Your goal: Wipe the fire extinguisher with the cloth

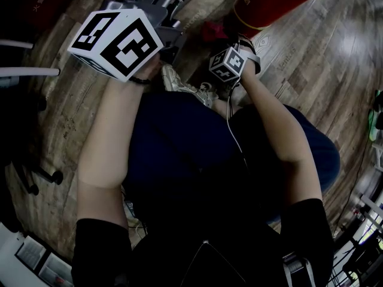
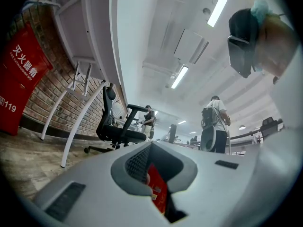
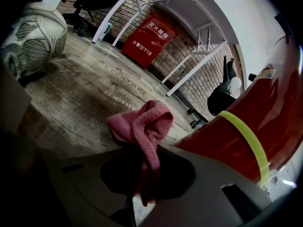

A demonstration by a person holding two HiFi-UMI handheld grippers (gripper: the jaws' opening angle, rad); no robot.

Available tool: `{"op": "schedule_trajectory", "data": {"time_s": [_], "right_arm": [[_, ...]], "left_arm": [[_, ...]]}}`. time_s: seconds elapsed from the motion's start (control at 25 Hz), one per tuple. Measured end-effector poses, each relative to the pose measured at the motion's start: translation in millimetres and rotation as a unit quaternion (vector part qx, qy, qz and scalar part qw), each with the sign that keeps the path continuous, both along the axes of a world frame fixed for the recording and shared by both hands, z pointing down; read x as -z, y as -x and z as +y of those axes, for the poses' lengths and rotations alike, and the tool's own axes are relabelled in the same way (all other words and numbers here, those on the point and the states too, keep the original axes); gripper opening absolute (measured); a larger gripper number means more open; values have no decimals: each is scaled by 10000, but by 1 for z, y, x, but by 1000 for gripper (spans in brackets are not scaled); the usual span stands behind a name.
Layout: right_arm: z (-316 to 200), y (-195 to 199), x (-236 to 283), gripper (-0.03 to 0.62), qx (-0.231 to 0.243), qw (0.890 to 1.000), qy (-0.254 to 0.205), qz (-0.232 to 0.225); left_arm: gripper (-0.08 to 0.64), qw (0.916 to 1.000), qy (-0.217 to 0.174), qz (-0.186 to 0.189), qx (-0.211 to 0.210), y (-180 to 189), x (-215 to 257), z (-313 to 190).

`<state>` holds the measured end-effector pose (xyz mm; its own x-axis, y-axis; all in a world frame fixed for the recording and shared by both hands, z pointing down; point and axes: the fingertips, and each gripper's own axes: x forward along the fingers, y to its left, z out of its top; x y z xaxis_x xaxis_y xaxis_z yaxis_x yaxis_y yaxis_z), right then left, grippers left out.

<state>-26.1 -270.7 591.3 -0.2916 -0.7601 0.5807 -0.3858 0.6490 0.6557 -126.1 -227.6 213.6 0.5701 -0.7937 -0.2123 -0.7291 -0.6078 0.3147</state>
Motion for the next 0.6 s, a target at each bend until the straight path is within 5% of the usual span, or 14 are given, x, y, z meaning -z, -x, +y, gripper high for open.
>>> {"op": "schedule_trajectory", "data": {"time_s": [0.6], "right_arm": [[8,5,6,71,170,9995,256,-34]], "left_arm": [[14,9999,10,-103,67,2,-4,1]]}}
